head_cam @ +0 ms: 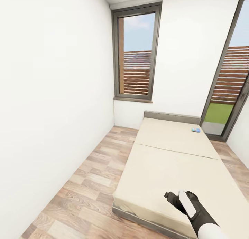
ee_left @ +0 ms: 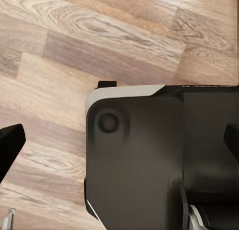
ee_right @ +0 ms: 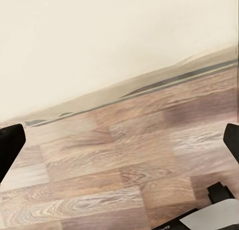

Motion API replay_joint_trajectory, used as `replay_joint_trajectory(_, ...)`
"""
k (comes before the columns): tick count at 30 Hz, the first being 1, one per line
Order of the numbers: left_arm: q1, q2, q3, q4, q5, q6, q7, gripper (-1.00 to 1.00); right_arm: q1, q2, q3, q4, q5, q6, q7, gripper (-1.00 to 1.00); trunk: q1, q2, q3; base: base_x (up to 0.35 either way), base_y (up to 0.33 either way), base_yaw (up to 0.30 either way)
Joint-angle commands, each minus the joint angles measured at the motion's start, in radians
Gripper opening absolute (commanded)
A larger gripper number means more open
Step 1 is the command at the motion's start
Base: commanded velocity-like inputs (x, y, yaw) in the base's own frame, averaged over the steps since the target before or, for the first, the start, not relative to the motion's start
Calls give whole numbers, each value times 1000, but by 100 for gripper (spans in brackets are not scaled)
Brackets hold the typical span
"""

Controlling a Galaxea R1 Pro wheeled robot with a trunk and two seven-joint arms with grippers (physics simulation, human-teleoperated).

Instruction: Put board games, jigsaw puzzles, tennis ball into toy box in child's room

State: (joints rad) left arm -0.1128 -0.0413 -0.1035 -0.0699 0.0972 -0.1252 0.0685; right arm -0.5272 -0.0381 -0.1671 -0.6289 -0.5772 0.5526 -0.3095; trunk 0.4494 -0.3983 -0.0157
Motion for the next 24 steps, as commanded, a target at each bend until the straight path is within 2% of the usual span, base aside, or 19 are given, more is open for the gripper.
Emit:
replay_joint_trajectory(1,-1,0,-9,1,10,-4,4,100,0,0,0,-2,-10,3,-8,100,1,-2,-1,0,0,-223)
replay_joint_trajectory(24,-1,0,-8,1,10,-4,4,100,0,0,0,3,-10,3,-8,100,1,-2,25,0,0,-223)
